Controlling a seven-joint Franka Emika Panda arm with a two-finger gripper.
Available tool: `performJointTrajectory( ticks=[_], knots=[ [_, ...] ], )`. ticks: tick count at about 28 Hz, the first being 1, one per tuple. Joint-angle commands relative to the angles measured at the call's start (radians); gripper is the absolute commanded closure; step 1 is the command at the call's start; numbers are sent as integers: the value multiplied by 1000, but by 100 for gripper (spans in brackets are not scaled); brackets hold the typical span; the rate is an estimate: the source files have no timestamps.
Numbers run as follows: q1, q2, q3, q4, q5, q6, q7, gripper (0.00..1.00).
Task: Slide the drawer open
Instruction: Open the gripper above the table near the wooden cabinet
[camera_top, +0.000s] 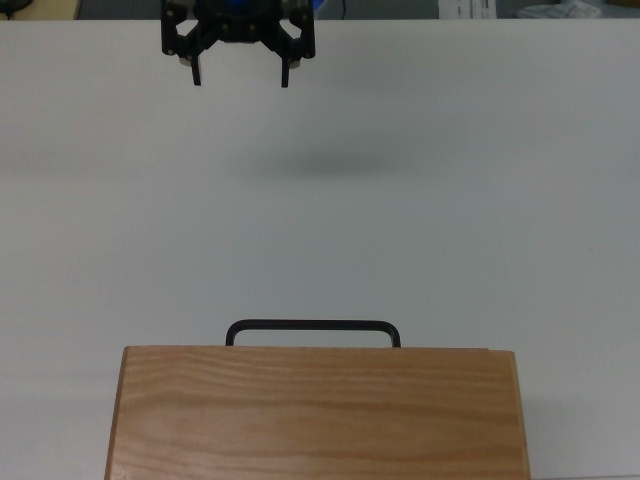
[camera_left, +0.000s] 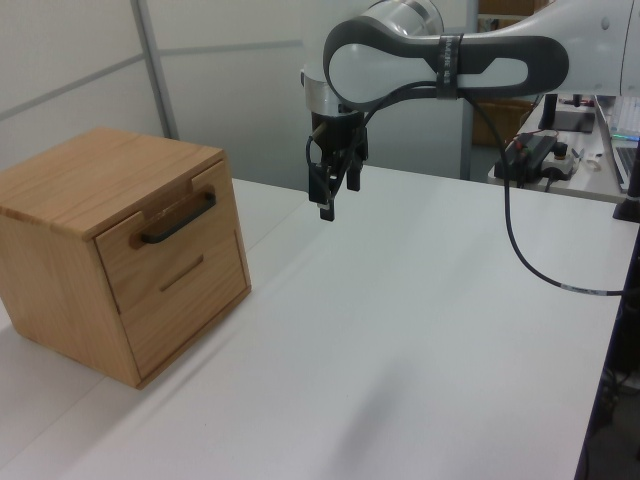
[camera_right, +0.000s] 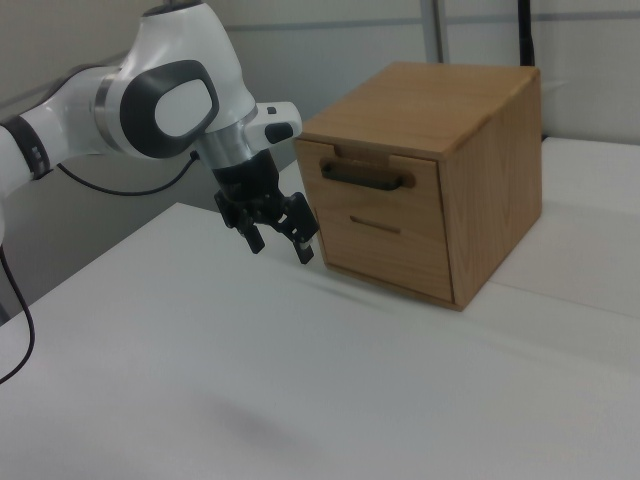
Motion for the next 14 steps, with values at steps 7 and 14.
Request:
performJointTrajectory(
  ticks=[7, 14],
  knots=[
    [0, -15, -2, -16, 28, -9, 10, 0],
    [0, -12, -3, -16, 71, 22, 114, 0]
  ],
)
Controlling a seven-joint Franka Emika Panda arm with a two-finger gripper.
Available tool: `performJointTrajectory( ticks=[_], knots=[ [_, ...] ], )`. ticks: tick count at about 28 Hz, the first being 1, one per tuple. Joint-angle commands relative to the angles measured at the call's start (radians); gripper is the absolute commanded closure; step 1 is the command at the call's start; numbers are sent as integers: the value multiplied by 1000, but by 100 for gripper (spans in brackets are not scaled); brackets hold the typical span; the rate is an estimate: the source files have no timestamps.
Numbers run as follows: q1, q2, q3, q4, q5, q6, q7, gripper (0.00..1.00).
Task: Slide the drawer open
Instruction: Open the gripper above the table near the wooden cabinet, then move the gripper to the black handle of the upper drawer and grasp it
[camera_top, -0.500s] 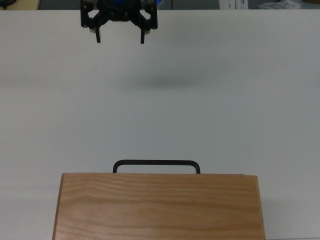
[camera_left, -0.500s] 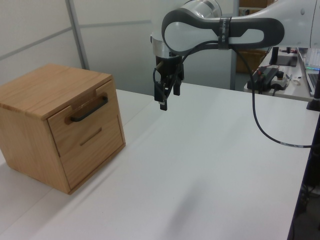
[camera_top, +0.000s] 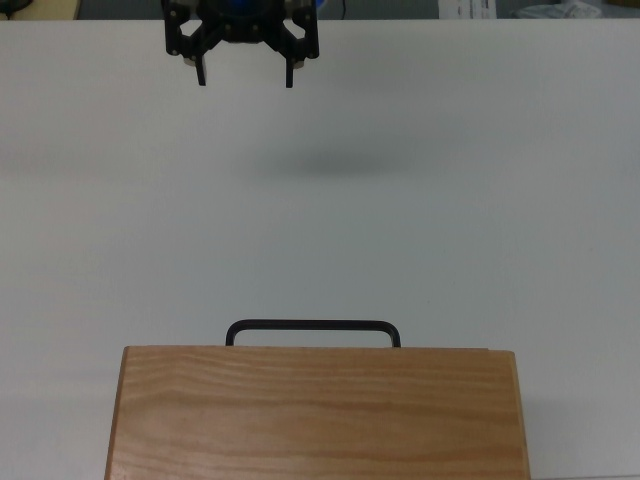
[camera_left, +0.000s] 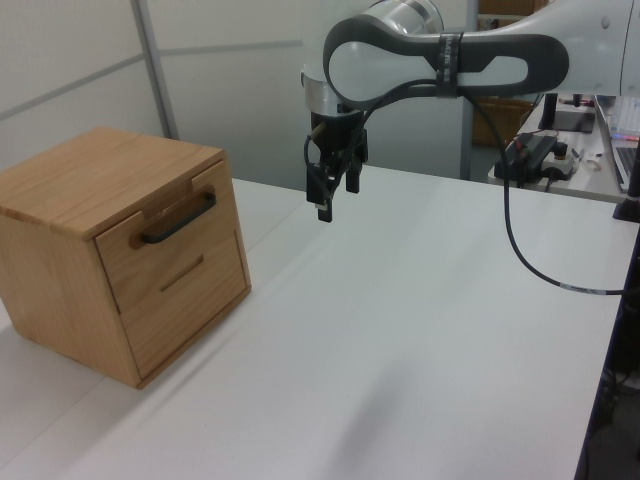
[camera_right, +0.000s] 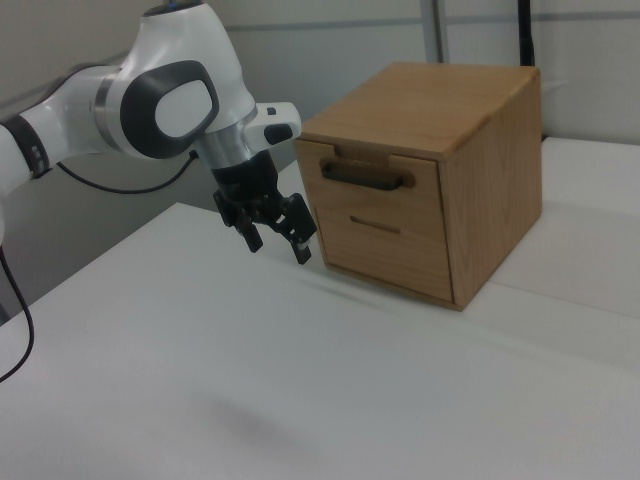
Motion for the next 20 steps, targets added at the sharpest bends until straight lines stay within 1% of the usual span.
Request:
performJointTrajectory(
  ticks=[1, 2, 5, 7, 8, 9, 12, 13, 18, 19, 20],
  knots=[
    [0, -14, -3, -18, 46, 37, 122, 0],
    [0, -12, -3, -19, 52, 57, 200, 0],
    [0, -11, -2, -18, 58, 67, 312, 0],
    [-1, -11, -3, -18, 79, 68, 413, 0],
    [-3, -8, -6, -18, 110, 92, 544, 0],
    [-8, -8, -8, -18, 113, 114, 625, 0],
    [-17, -8, -9, -24, 103, 175, 846, 0],
    [-17, -8, -8, -24, 86, 182, 941, 0],
    [-17, -8, -8, -22, 78, 192, 1137, 2],
    [-18, -8, -8, -19, 78, 203, 1199, 2],
    [-18, -8, -8, -19, 78, 215, 1221, 2]
  ],
)
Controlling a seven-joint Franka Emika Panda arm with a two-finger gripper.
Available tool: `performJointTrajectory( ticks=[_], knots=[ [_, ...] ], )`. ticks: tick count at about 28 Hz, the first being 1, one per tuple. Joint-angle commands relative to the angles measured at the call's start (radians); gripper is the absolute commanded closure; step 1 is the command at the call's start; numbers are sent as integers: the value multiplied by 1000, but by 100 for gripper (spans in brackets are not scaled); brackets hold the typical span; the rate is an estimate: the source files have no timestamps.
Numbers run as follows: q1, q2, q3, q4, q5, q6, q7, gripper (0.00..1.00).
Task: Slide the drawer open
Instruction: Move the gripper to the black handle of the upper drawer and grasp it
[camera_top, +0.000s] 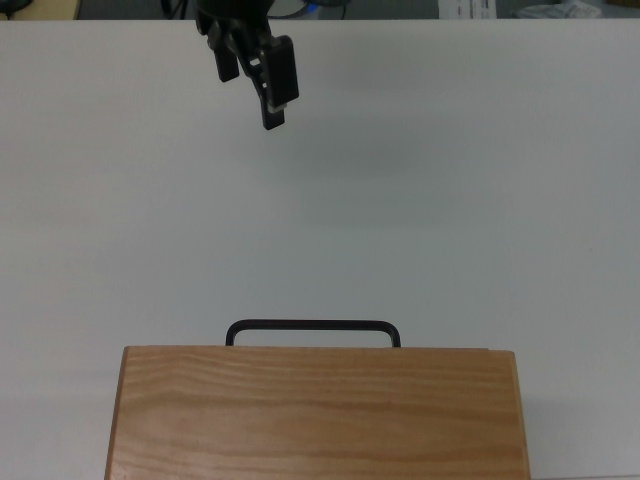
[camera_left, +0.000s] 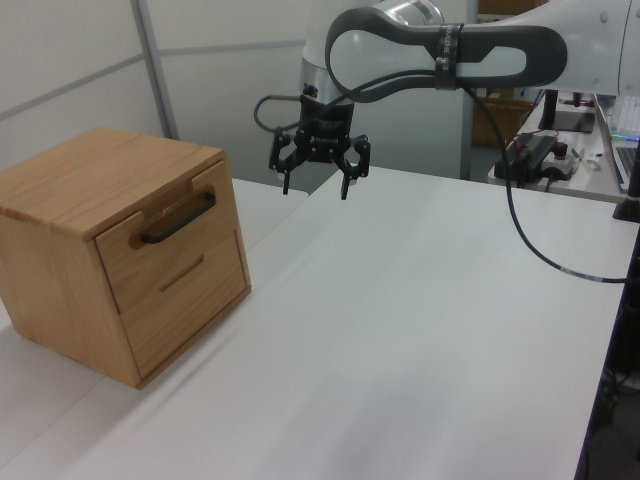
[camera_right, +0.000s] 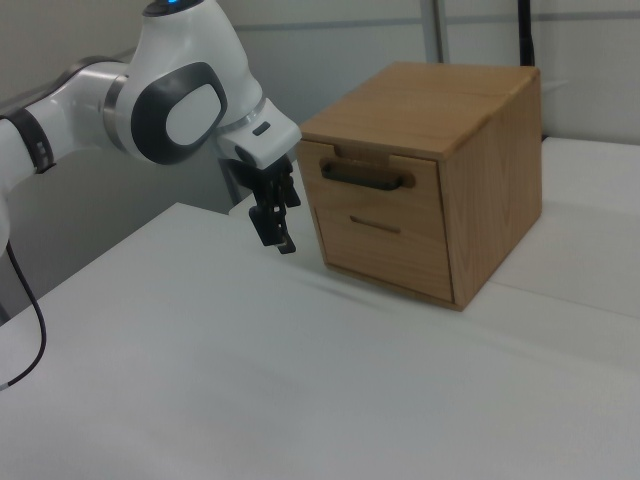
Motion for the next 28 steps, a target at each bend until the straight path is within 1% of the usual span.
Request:
performJointTrajectory(
  ticks=[1, 3, 4, 6, 14, 16, 19, 20, 24, 26, 28],
  knots=[
    [1, -12, -3, -18, -1, 65, 208, 2],
    [1, -9, -2, -18, 2, 97, 244, 2],
    [1, -8, -2, -18, 3, 121, 286, 2],
    [4, -3, 1, -16, 5, 148, 313, 2],
    [18, 32, 11, -13, -3, 313, 357, 3],
    [36, 63, 11, 5, -7, 358, 360, 5],
    [50, 101, 9, 33, -29, 379, 368, 7],
    [56, 121, 9, 45, -52, 393, 391, 7],
    [61, 166, 11, 76, -95, 448, 420, 7],
    [76, 186, 9, 87, -110, 489, 425, 7],
    [78, 200, 8, 91, -115, 516, 425, 7]
  ],
)
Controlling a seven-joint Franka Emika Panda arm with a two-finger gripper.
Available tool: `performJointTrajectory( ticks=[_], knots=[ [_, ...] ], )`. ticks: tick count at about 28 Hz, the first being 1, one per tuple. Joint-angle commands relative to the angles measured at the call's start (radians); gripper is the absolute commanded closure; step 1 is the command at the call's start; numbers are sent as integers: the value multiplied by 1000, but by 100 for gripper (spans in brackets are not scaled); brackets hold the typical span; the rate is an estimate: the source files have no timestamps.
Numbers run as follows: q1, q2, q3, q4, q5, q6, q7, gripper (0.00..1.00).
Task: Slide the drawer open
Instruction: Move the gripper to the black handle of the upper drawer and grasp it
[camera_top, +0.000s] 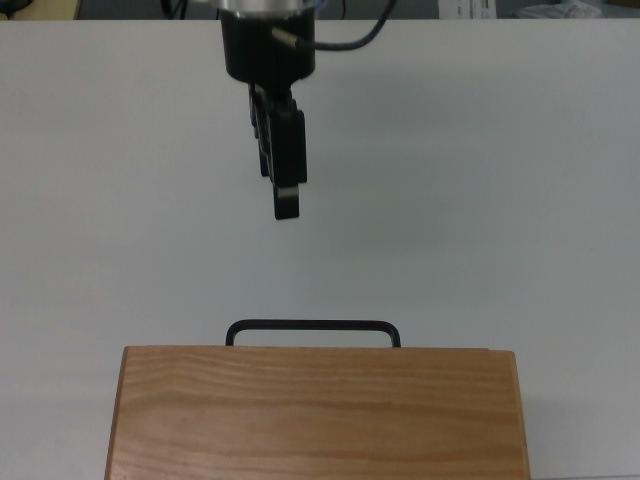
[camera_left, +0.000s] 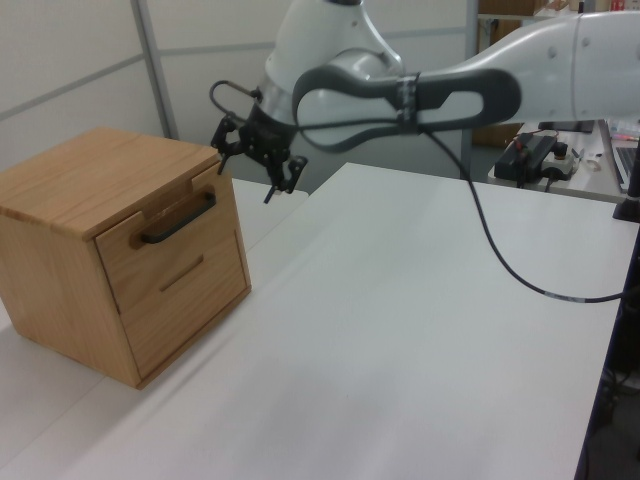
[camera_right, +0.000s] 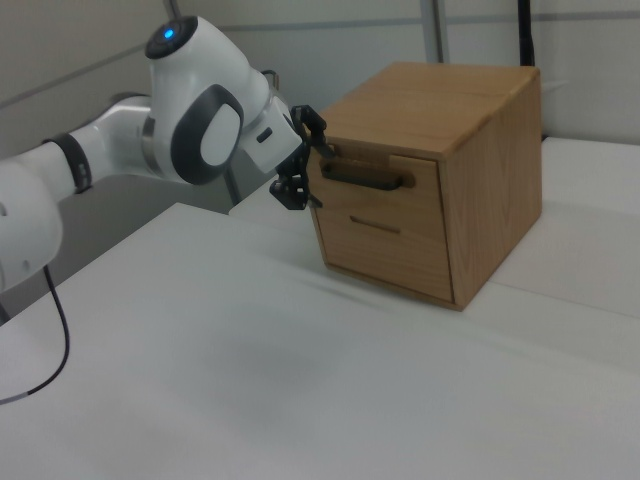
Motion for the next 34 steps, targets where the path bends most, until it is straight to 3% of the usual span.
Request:
performJointTrajectory(
  ticks=[1, 3, 8, 15, 25, 34],
  knots=[
    [19, 62, -3, 55, -32, 71, 33, 7],
    [21, 73, -3, 56, -34, 92, 33, 7],
    [31, 120, -5, 73, -87, 151, 57, 7],
    [34, 214, -10, 136, -184, 203, 116, 7],
    [54, 263, -13, 152, -210, 258, 119, 11],
    [73, 292, -16, 158, -244, 258, 134, 28]
  ],
)
